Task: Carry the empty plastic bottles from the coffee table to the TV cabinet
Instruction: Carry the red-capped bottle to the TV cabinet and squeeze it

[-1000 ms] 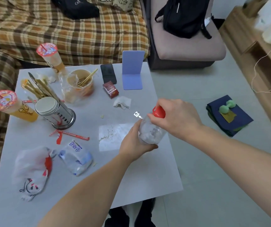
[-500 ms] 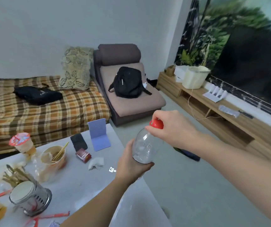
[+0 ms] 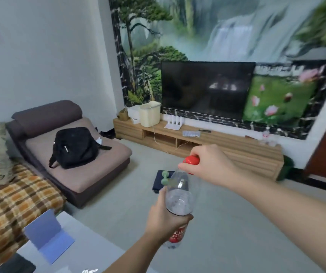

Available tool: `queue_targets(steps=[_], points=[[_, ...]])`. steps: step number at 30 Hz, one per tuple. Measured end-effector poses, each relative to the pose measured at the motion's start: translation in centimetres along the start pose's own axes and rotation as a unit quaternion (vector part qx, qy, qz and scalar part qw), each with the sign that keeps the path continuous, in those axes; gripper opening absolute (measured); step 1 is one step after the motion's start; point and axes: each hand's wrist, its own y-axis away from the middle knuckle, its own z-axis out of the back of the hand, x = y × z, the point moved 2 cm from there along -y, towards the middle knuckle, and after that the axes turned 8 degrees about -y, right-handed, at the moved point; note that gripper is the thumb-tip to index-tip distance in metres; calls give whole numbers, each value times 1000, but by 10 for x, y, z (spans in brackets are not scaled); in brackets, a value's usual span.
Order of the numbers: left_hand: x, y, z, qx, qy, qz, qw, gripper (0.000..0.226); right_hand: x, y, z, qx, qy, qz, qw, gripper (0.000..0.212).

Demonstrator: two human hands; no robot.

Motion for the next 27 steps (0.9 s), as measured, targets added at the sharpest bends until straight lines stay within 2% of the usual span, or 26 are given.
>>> queue_targets(steps=[5,14,27], points=[[-37,-23,-77,82,6,-29,996,84,-77,10,48,-14,11,-63,998,46],[-110,-58,-229,171,-3,-53,984,80,-232,13,124,-31,25,-126,991,44],[-195,-156,-368,230,-32,-91,968,97,-381,-37,212,-79,6,-185,980,37]])
